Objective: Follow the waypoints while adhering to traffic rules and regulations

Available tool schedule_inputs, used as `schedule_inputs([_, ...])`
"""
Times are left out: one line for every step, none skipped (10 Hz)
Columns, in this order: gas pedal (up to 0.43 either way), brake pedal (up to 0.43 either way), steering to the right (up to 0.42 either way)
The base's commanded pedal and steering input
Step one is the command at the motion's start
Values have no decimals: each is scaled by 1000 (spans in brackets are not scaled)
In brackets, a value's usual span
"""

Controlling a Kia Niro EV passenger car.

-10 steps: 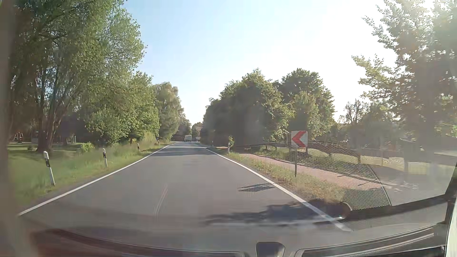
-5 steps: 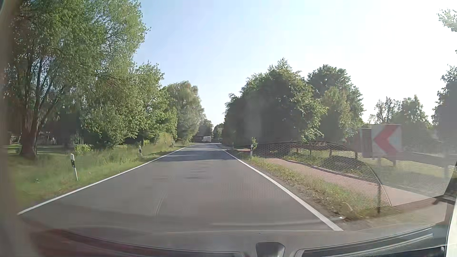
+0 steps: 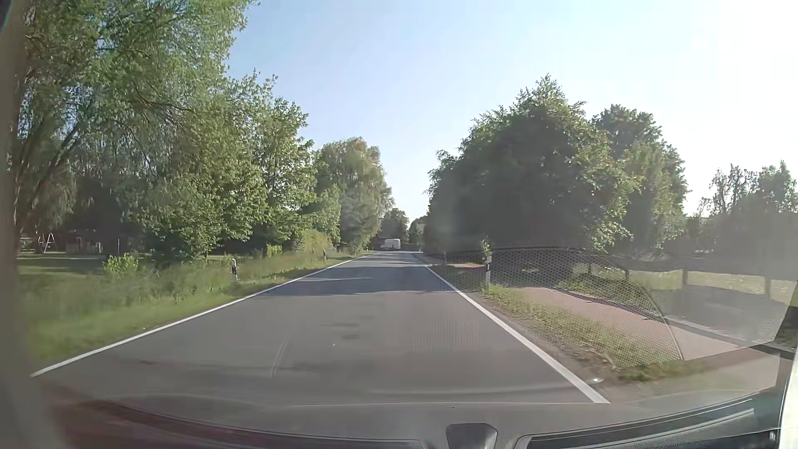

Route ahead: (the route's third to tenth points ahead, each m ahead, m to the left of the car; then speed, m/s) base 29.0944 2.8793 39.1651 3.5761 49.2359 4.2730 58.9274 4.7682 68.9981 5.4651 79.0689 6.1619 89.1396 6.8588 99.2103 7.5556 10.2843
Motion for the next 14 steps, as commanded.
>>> schedule_inputs([260, 6, -41])
schedule_inputs([260, 6, -30])
schedule_inputs([260, 6, -20])
schedule_inputs([268, 6, -18])
schedule_inputs([268, 6, -17])
schedule_inputs([268, 6, -16])
schedule_inputs([268, 6, -15])
schedule_inputs([280, 6, -12])
schedule_inputs([280, 6, -9])
schedule_inputs([280, 6, -8])
schedule_inputs([280, 6, -8])
schedule_inputs([280, 6, -7])
schedule_inputs([280, 6, -6])
schedule_inputs([280, 6, -6])
